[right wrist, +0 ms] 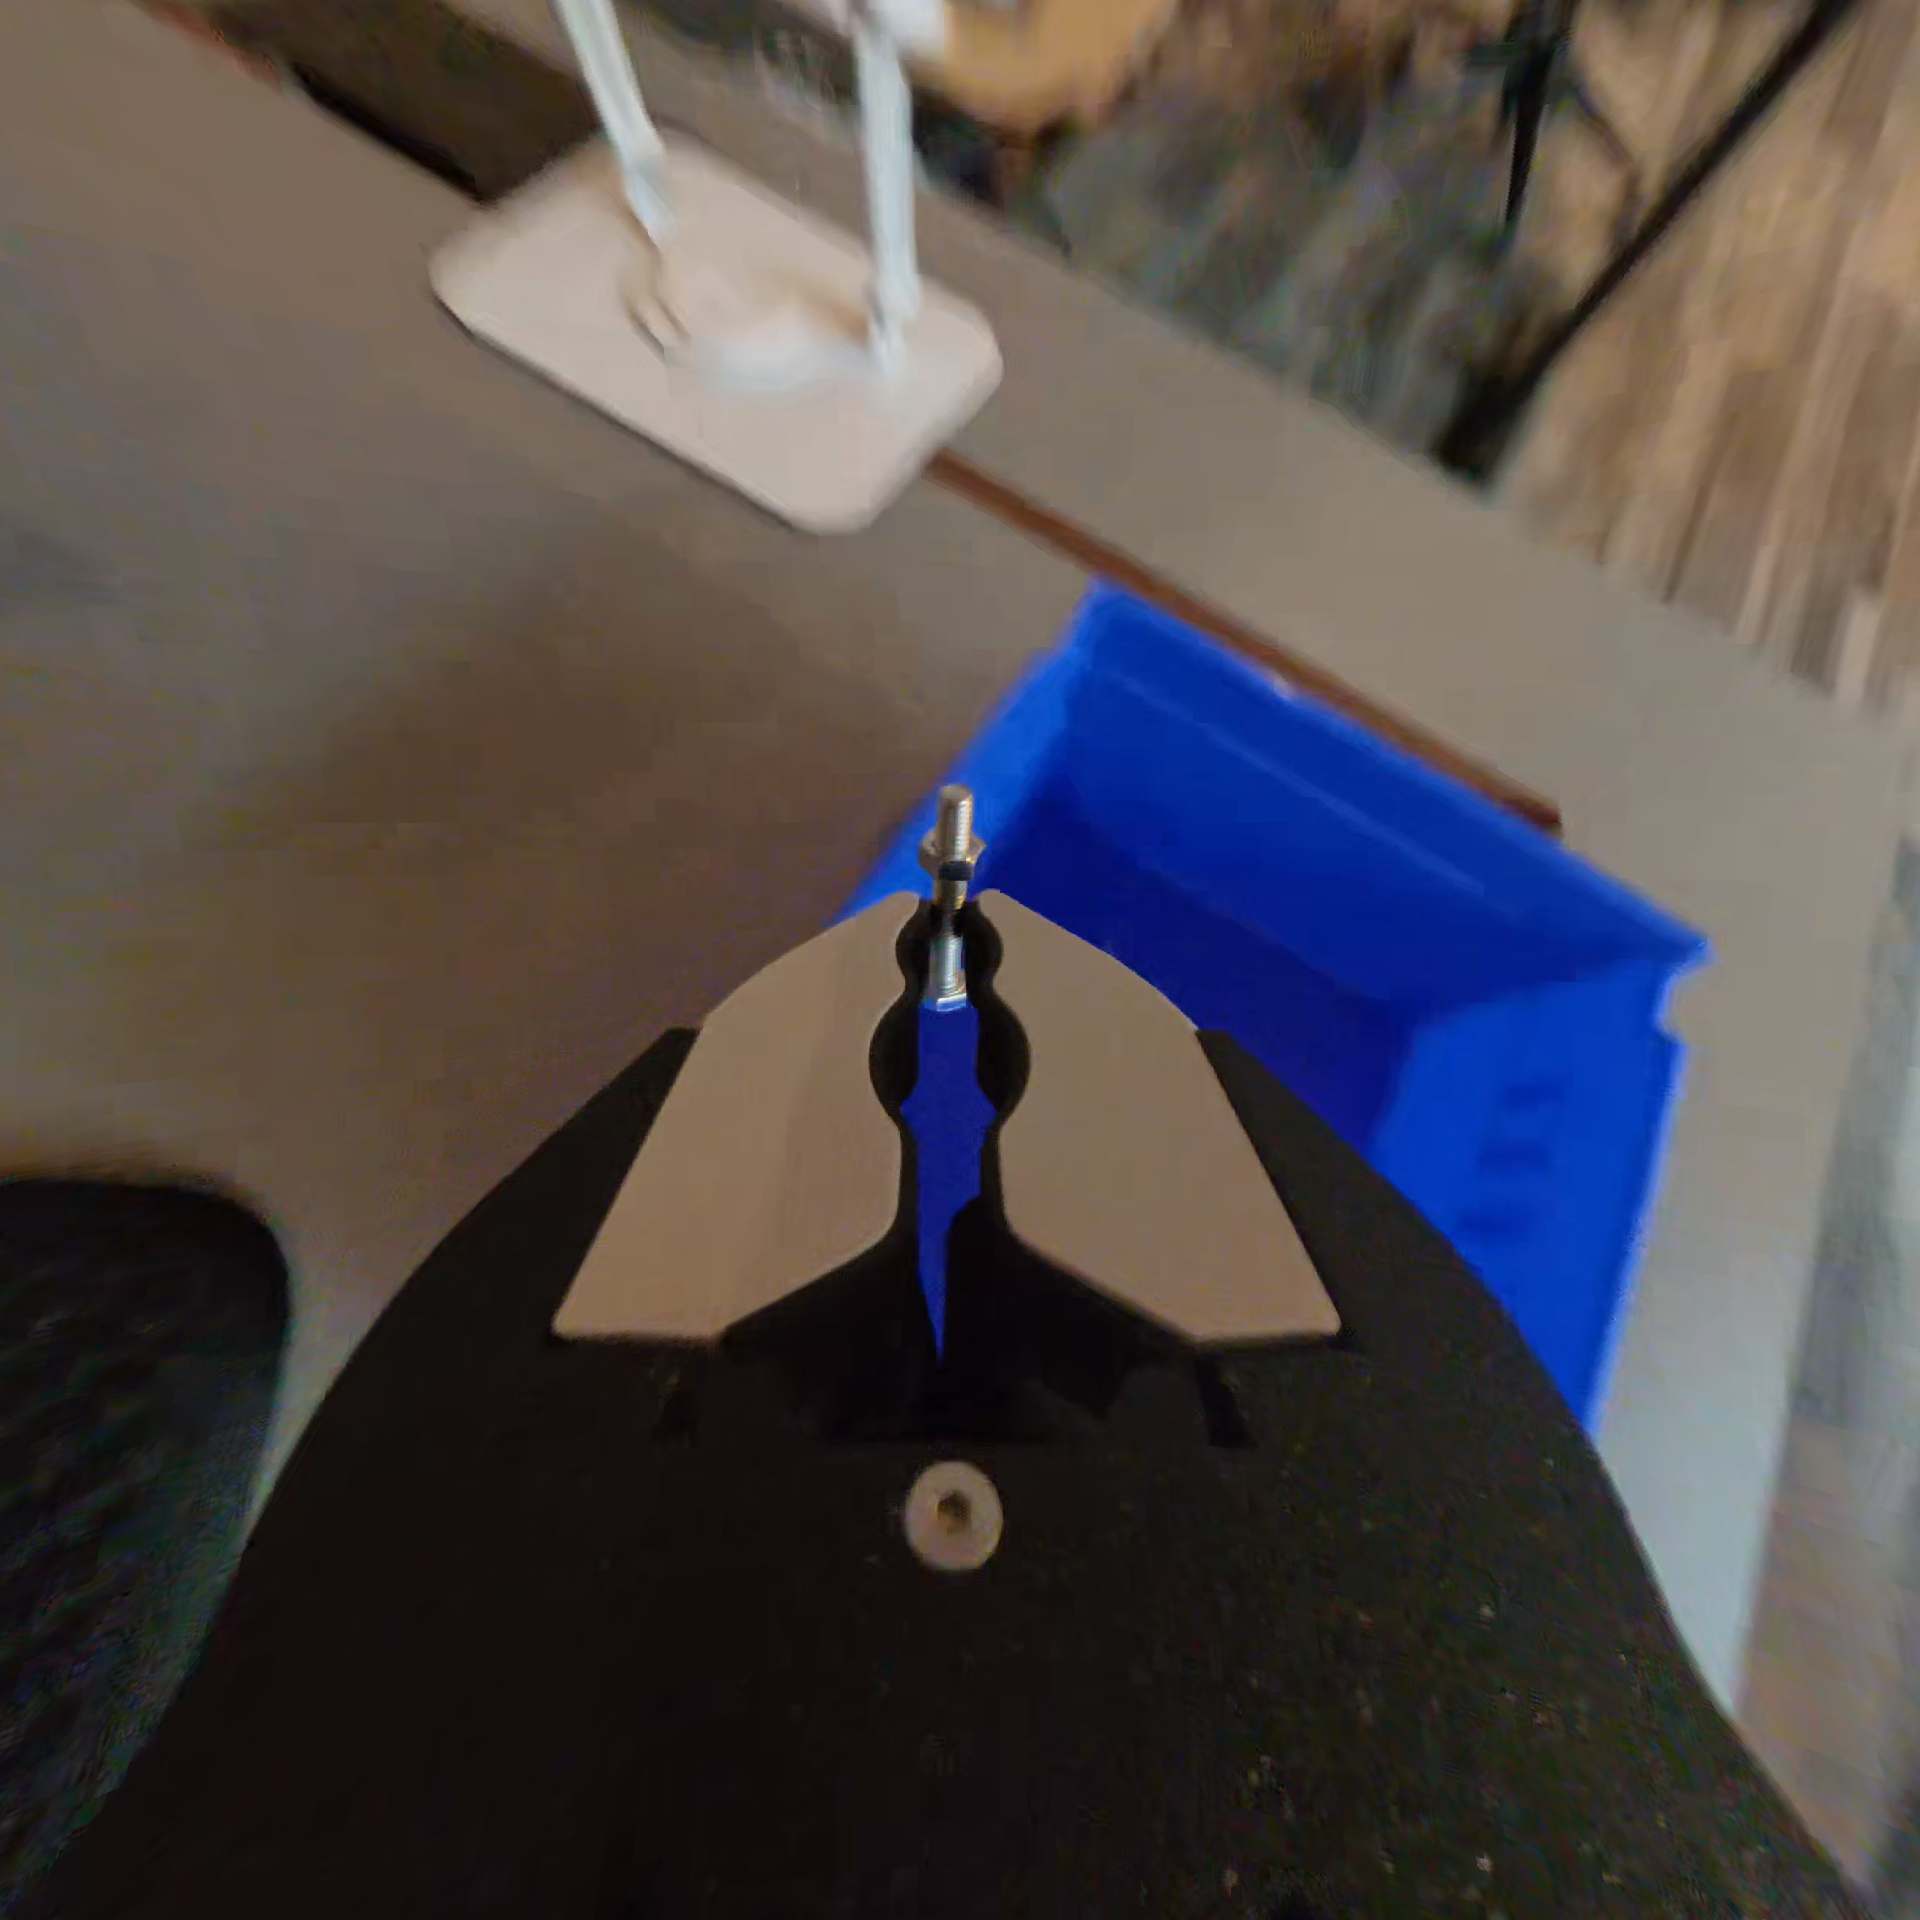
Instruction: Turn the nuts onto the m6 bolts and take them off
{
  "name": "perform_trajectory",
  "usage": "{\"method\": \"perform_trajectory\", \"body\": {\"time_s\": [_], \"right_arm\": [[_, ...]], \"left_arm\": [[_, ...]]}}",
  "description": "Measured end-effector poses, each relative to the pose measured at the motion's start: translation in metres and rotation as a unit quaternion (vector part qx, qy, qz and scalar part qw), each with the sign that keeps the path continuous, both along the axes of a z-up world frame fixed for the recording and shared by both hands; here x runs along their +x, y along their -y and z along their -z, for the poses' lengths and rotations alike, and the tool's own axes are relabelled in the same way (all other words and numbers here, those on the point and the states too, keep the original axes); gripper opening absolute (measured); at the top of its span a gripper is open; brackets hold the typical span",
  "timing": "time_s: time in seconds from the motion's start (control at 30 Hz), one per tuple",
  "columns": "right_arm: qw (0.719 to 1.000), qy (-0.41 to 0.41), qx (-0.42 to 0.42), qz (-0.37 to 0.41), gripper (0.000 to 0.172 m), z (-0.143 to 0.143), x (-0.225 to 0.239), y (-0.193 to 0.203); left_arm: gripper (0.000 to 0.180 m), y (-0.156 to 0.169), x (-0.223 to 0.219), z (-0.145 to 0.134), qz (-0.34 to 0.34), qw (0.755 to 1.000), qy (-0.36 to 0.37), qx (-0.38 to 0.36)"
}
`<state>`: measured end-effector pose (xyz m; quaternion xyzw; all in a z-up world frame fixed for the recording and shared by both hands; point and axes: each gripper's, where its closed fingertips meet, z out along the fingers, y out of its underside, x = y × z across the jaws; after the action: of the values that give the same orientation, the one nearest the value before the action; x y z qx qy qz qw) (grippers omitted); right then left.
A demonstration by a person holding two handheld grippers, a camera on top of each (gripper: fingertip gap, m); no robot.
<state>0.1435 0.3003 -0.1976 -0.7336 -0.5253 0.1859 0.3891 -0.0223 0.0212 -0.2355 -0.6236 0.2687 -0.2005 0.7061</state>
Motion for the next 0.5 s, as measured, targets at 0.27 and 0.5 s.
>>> {"method": "perform_trajectory", "body": {"time_s": [0.27, 0.5], "right_arm": [[0.963, 0.204, -0.140, 0.103, 0.005, 0.082, 0.062, -0.067], [0.928, 0.301, -0.164, 0.145, 0.005, 0.123, 0.076, -0.097]], "left_arm": [[0.081, 0.001, -0.002, -0.002, -0.001, 1.000, 0.006, 0.001], [0.080, 0.000, -0.004, 0.000, -0.004, 1.000, 0.006, -0.006]]}}
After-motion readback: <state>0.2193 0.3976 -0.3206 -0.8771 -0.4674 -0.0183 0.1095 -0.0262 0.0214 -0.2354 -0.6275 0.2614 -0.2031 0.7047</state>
